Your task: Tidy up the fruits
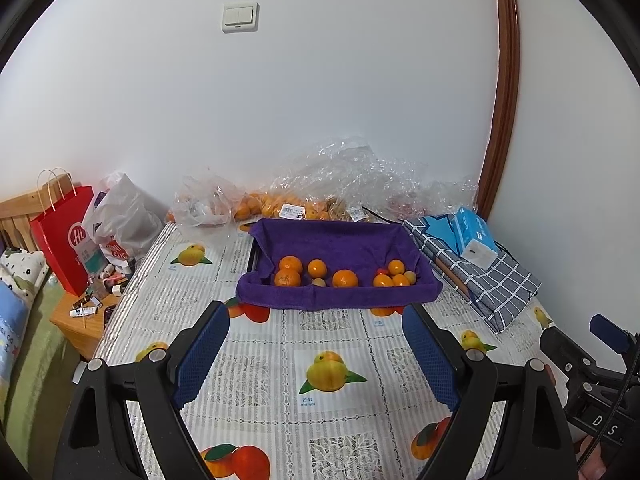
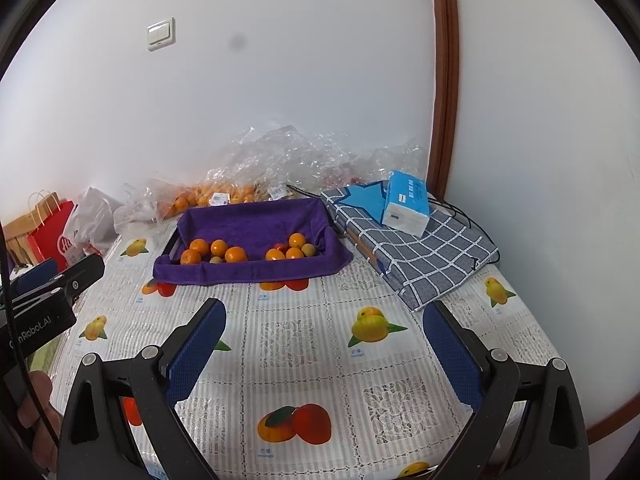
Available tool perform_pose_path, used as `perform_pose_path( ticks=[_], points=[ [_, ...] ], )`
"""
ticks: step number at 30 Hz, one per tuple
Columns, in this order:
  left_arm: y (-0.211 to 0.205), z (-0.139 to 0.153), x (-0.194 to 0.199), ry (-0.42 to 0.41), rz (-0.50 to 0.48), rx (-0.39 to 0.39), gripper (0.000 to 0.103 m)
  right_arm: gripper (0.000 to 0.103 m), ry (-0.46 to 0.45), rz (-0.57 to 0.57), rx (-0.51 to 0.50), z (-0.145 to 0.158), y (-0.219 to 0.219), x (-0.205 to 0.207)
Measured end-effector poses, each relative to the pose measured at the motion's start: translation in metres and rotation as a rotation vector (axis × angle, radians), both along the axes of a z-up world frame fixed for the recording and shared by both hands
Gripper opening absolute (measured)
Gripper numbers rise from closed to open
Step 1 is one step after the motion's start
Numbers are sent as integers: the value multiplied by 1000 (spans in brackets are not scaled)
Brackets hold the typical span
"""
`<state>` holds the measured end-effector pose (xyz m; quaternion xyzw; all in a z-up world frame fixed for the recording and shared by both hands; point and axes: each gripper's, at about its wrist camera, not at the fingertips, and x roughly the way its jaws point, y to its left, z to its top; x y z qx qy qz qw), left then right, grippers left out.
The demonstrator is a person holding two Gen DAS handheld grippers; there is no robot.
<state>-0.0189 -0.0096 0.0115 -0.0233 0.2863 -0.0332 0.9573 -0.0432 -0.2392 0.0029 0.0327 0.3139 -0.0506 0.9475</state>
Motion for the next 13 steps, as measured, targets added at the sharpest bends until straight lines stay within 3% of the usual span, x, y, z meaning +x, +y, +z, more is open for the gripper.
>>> perform_pose_path(
  ticks=[13],
  points=[
    [2,-2,6,5,8,-8,89,98,2,11,-9,-2,6,2]
  ],
)
